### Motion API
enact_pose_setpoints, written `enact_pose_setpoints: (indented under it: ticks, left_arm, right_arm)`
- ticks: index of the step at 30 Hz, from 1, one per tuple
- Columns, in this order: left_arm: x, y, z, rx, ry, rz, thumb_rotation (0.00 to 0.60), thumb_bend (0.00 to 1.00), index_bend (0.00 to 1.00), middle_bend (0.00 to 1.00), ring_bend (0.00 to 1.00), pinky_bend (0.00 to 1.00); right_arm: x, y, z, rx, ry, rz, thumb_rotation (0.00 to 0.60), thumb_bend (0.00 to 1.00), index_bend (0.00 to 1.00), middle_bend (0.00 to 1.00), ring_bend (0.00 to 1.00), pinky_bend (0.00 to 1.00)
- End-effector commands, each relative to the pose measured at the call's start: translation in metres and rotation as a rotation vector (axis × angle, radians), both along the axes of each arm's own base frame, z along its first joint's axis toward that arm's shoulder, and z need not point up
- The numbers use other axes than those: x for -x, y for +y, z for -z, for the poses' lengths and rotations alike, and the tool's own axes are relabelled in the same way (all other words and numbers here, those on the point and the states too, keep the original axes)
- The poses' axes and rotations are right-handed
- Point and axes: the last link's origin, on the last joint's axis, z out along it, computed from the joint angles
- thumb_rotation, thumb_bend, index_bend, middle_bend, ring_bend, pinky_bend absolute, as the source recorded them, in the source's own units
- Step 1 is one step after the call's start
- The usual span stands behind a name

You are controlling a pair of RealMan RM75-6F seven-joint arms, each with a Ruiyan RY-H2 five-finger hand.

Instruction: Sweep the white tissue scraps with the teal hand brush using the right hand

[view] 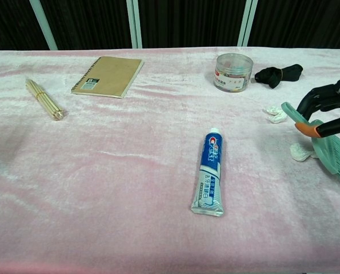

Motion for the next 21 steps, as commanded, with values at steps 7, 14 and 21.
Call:
enact_pose_setpoints:
  ticks: [7, 14, 21]
  left_arm:
    - [0.000, 0.000, 0.000, 0.001, -0.001, -0.002, 0.600, 0.28, 0.07, 0.05, 0.00, 0.10]
    - [0.000, 0.000, 0.000, 0.000, -0.001, -0.003, 0.600, 0.28, 0.07, 0.04, 0.00, 0.10]
    - [0.001, 0.000, -0.001, 0.000, -0.004, -0.005, 0.600, 0.28, 0.07, 0.04, 0.00, 0.10]
  right_arm:
    - [-0.019, -0.009, 0.016, 0.045, -0.124, 0.014, 0.600, 0.35, 0.70, 0.57, 0.27, 0.15]
    - [-0.031, -0.034, 0.021, 0.120, -0.249, 0.087, 0.600, 0.35, 0.72, 0.58, 0.28, 0.15]
    - [-0.034, -0.068, 0.023, 0.192, -0.403, 0.181, 0.600, 0.35, 0.73, 0.58, 0.28, 0.15]
